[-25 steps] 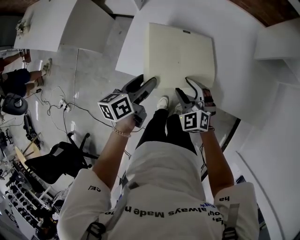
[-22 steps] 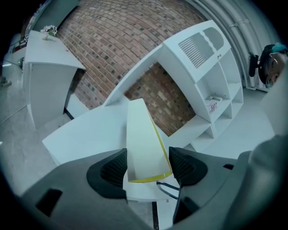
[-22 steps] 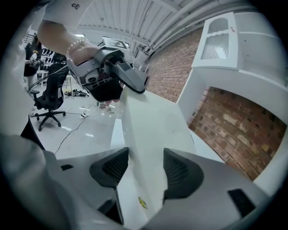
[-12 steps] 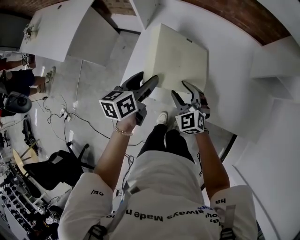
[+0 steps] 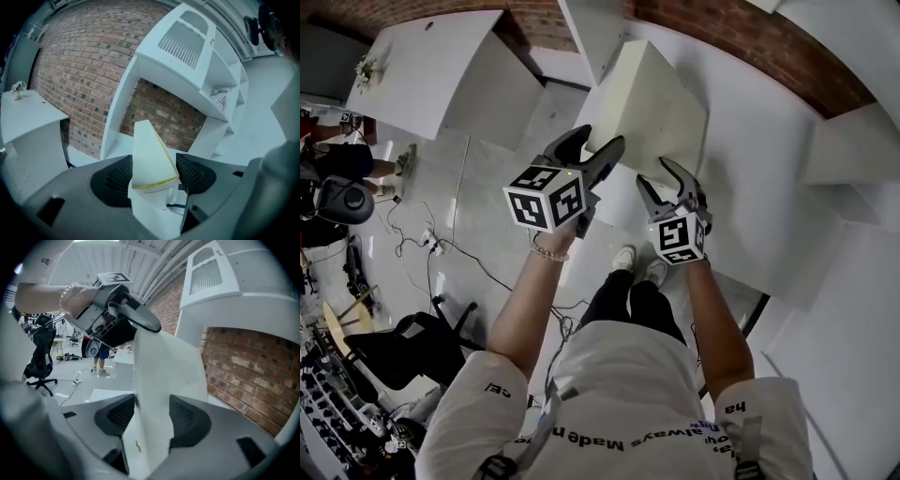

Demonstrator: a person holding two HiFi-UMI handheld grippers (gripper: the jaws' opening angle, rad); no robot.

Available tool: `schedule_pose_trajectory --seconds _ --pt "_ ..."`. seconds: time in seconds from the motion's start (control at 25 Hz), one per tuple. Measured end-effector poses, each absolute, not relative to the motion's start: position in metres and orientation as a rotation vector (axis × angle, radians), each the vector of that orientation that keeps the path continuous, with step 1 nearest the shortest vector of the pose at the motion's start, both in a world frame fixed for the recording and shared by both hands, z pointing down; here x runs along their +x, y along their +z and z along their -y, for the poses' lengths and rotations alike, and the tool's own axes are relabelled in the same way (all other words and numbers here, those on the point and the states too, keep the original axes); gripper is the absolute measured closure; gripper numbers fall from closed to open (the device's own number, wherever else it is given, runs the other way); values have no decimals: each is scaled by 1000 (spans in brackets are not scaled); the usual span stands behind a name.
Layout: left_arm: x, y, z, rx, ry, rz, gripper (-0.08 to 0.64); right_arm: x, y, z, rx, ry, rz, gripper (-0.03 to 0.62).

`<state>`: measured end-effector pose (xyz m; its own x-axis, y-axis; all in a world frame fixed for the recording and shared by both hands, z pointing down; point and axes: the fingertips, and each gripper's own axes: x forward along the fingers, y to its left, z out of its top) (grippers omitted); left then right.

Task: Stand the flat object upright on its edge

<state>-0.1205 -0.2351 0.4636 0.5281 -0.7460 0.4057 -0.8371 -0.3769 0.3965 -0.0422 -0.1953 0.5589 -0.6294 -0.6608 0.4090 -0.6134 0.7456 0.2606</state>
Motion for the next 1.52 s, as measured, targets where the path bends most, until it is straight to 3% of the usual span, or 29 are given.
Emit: schedule_pose_trajectory --seconds 1.08,1.16,1.52 --pt "-126 420 394 2503 642 1645 273 -100 541 364 1076 142 2657 360" --pt "-127 420 404 2508 677 1680 305 -107 540 375 1068 154 2670 360" --pt "-140 414 432 2521 608 1706 328 -128 536 408 1056 167 2702 360"
